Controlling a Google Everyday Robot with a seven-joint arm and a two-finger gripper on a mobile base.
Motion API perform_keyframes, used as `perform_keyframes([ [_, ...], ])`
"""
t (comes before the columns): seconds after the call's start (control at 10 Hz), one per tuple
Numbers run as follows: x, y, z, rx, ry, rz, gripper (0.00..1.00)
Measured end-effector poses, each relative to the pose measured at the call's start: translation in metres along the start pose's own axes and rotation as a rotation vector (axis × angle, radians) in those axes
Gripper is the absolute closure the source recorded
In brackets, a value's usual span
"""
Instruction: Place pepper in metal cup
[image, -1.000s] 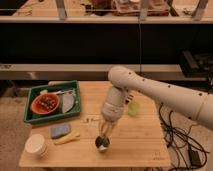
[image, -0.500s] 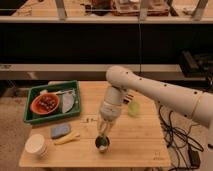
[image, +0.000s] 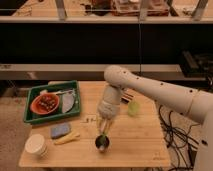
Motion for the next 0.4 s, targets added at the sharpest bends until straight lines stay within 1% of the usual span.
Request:
perform_keyframes([
  [0.2,0.0040,0.0017,-0.0020,-0.004,0.014,0.005,0.20],
  [0.4,0.0040,0.0023,-0.0020,-0.003,0.015,0.003,0.20],
])
